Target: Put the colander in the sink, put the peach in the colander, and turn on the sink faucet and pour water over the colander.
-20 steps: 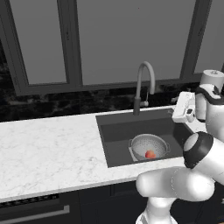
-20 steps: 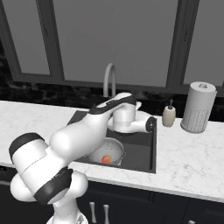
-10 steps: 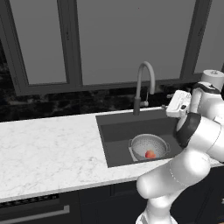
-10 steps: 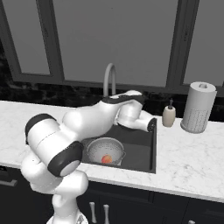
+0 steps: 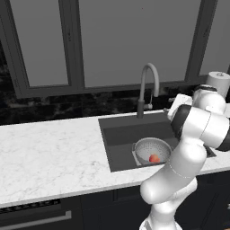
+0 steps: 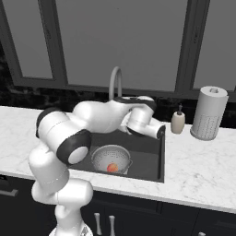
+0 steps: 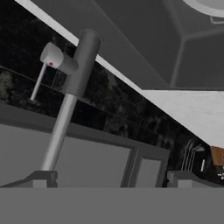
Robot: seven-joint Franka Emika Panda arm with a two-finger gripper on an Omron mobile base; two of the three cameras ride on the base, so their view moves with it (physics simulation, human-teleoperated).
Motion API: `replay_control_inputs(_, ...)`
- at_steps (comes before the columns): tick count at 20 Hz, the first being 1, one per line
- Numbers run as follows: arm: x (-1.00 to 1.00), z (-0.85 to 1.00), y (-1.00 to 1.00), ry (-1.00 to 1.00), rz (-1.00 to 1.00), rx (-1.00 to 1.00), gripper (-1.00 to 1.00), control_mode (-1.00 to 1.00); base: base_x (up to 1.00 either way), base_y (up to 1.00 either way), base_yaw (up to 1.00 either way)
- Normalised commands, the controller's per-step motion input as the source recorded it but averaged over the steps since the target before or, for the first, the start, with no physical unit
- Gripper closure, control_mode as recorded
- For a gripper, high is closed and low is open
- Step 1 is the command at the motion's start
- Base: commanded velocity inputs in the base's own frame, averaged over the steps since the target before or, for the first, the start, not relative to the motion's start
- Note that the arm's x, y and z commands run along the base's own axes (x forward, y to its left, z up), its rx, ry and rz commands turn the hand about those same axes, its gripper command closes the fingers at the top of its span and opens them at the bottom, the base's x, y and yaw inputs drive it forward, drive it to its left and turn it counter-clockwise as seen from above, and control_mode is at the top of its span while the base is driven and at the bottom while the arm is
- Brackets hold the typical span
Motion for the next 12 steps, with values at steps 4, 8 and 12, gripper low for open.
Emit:
replay_control_inputs(4, 0.09, -0.1, 0.0, 0.0, -0.08, 0.02, -1.0, -1.0, 0.0, 0.0, 0.0)
replay_control_inputs(8, 0.1, 0.0, 0.0, 0.0, -0.15, 0.06, -1.0, -1.0, 0.0, 0.0, 0.0)
replay_control_inputs(12, 0.12, 0.0, 0.03, 0.0, -0.19, 0.06, -1.0, -1.0, 0.0, 0.0, 0.0)
